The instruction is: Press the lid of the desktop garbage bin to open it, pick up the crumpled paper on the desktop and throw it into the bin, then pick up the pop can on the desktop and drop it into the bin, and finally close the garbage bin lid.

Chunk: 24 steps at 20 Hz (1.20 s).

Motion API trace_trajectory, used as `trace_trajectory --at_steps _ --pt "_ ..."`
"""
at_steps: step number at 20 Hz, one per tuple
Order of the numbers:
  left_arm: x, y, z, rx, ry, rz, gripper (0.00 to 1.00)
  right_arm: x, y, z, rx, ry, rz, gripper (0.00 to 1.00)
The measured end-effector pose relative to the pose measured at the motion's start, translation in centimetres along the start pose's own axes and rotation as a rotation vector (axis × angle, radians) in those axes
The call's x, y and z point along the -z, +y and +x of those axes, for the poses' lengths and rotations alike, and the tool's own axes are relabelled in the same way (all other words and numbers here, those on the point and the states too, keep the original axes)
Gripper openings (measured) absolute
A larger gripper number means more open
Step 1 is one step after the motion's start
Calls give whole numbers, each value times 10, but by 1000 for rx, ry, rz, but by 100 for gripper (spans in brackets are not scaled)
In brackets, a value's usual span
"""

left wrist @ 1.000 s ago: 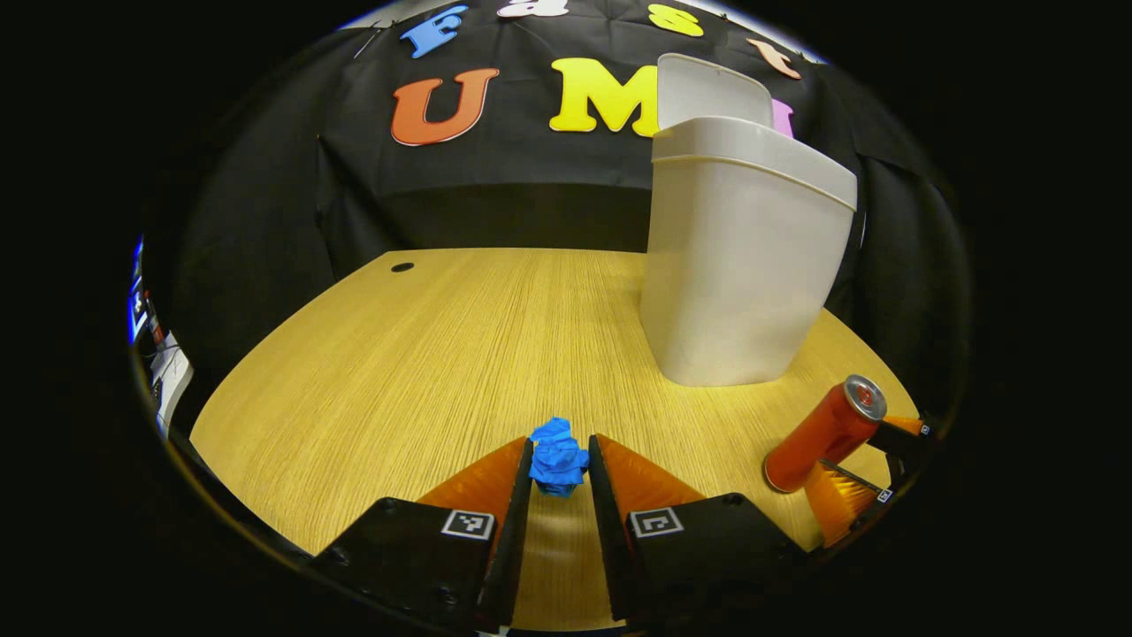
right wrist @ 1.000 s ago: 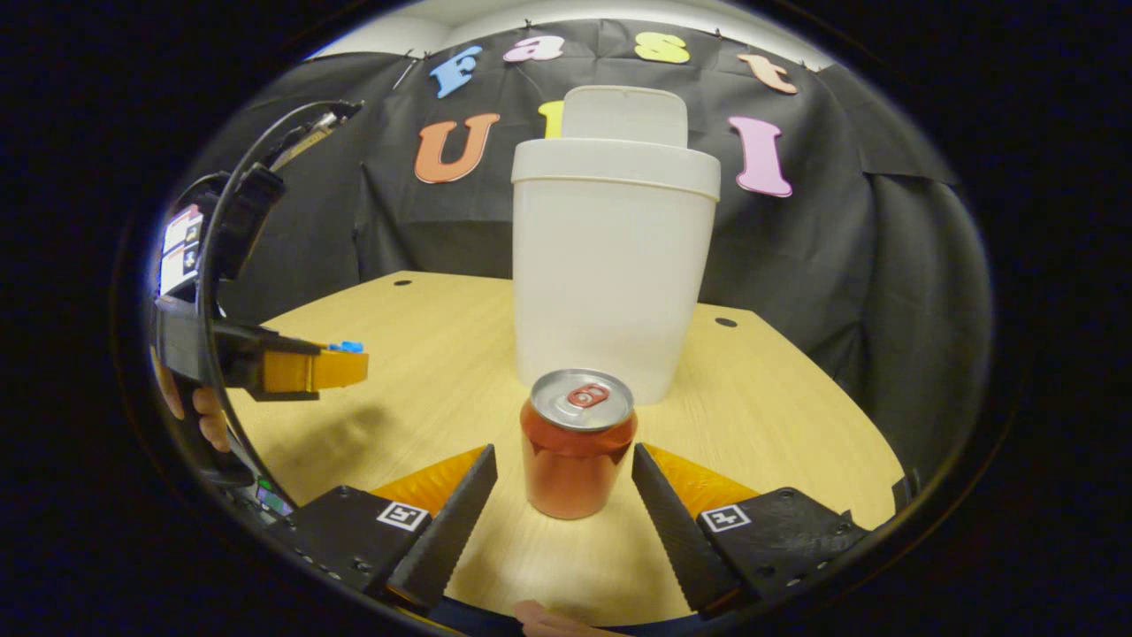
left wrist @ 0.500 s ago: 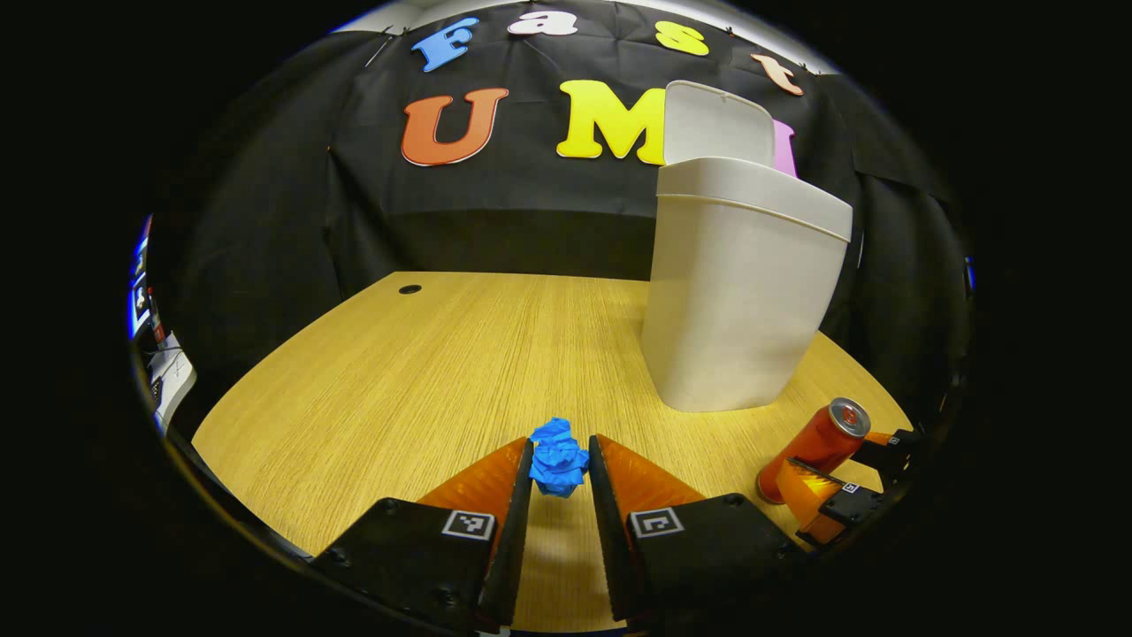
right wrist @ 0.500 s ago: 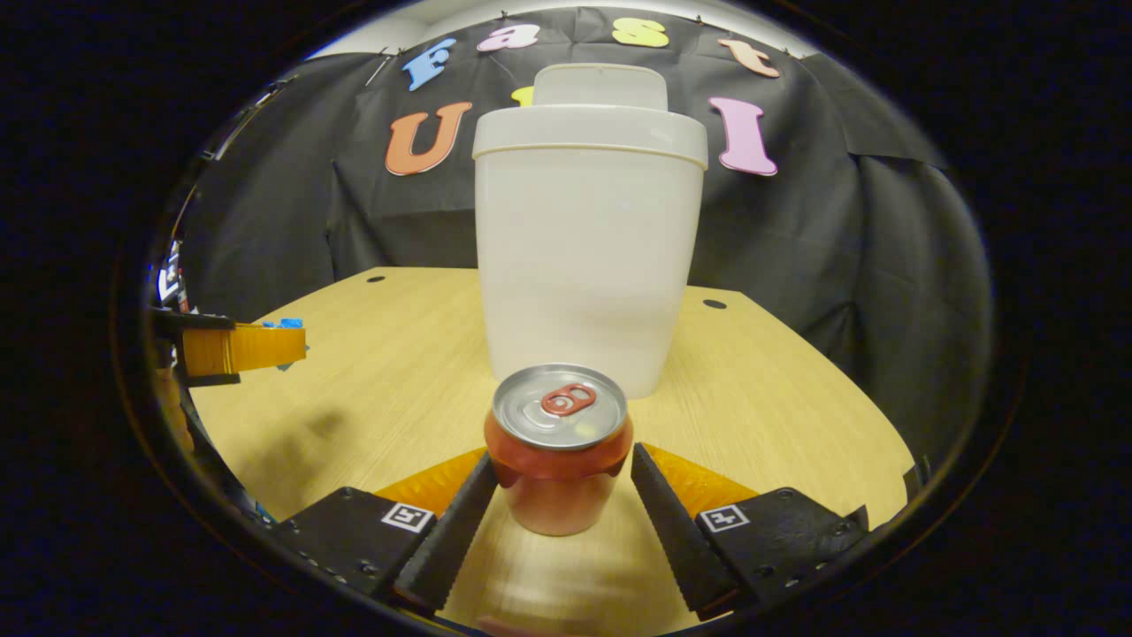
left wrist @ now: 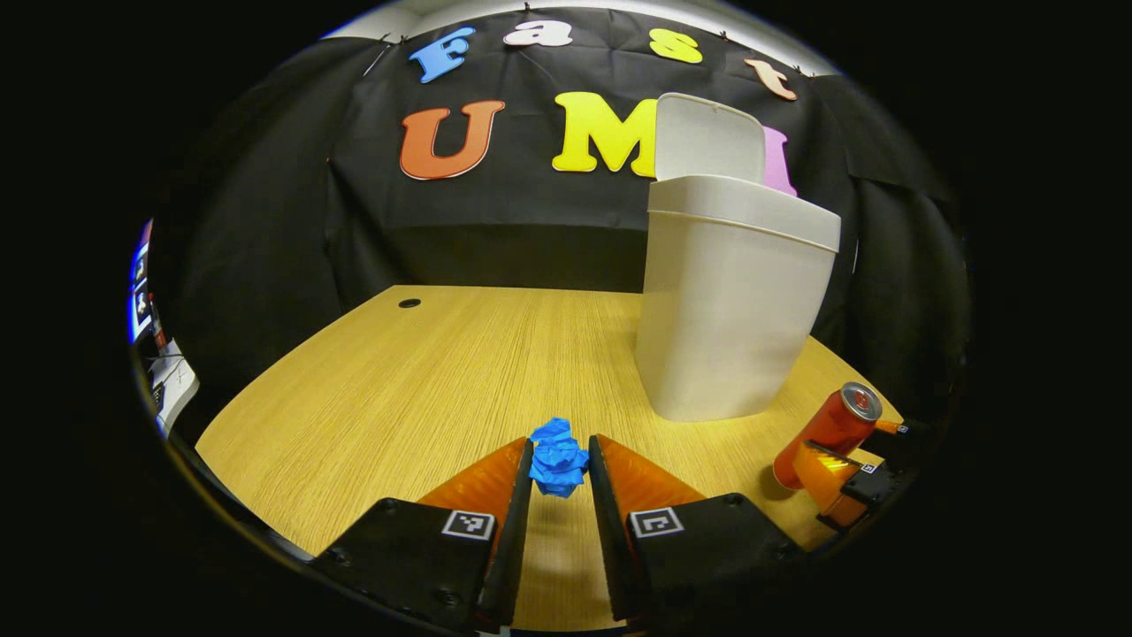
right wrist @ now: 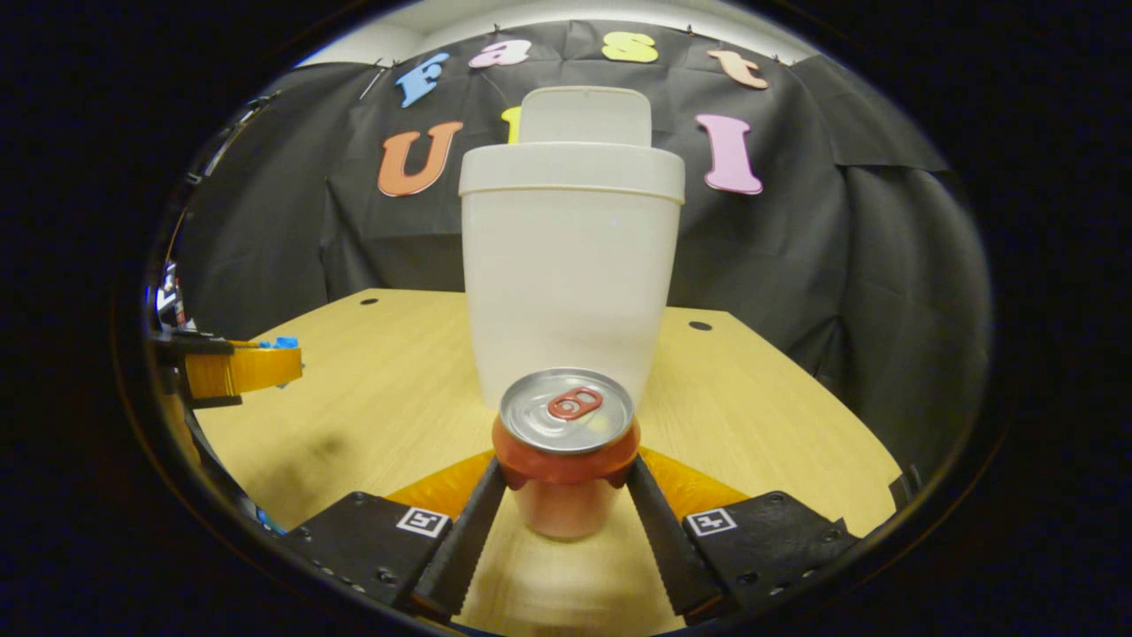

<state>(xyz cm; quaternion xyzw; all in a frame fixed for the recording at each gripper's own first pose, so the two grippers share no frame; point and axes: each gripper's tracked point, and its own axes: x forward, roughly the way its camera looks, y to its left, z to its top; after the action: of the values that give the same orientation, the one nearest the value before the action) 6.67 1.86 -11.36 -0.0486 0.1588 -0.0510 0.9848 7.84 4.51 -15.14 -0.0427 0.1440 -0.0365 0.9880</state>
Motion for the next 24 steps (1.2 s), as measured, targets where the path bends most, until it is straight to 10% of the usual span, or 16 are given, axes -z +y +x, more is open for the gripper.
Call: trace_trajectory --at_steps 16,24 --pt "-82 12 -58 -151 -302 2 42 -107 -33 -52 -26 -307 -42 82" --pt "-125 -31 -54 -92 -332 -24 42 -129 -61 -49 -44 -327 -28 82"
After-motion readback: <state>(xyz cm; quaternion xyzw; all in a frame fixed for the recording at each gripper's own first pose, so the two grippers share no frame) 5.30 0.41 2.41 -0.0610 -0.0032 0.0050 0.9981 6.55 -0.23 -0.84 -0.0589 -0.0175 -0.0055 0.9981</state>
